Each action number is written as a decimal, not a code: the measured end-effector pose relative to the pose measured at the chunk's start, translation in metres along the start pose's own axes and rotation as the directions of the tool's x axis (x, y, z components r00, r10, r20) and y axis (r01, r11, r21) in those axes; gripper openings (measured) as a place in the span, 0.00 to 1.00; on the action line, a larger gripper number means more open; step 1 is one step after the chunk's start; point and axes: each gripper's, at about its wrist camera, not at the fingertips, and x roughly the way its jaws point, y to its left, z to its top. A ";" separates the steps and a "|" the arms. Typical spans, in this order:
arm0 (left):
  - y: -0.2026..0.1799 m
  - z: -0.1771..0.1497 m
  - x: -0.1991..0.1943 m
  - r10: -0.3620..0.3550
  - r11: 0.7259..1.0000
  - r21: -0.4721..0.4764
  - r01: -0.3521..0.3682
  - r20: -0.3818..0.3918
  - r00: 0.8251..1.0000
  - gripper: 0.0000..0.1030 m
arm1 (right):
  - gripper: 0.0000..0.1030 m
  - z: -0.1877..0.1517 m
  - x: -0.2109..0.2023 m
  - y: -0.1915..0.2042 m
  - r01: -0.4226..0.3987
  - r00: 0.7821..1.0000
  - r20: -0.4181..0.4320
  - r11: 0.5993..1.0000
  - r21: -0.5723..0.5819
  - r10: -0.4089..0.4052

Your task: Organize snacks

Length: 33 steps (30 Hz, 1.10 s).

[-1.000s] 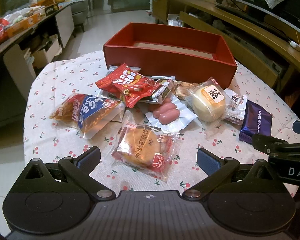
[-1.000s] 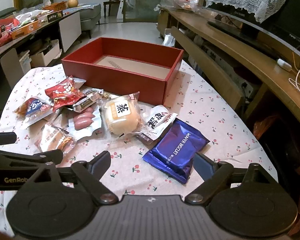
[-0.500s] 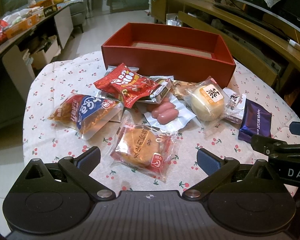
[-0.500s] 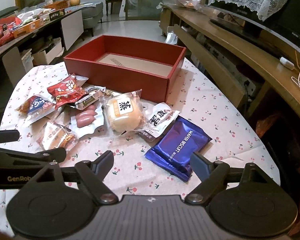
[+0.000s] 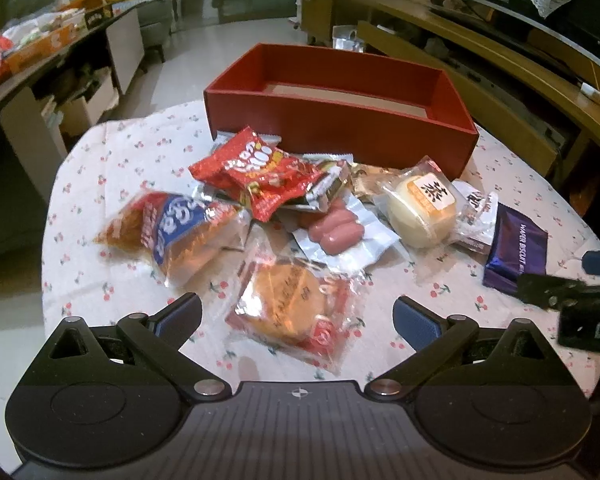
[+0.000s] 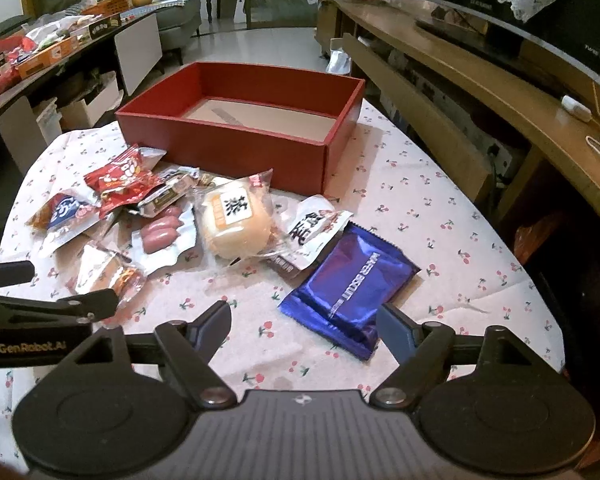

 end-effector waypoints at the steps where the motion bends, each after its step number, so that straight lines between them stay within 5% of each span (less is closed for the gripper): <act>1: 0.001 0.002 0.001 0.004 1.000 0.010 -0.004 0.004 1.000 1.00 | 0.83 0.002 0.002 -0.002 -0.002 1.000 -0.005 1.000 0.004 0.002; 13: 0.039 0.011 0.027 -0.020 0.992 -0.122 0.010 -0.080 0.997 0.97 | 0.83 0.026 0.031 -0.004 -0.036 0.997 -0.069 0.999 -0.028 0.034; 27: 0.004 0.023 0.054 -0.017 0.999 -0.040 0.012 -0.139 0.990 0.97 | 0.83 0.028 0.030 -0.018 -0.030 0.997 -0.074 0.999 0.020 0.031; 33: -0.001 0.013 0.058 0.003 1.000 0.027 0.001 -0.162 0.987 0.89 | 0.83 0.025 0.032 -0.025 -0.021 0.995 -0.093 0.999 0.038 0.024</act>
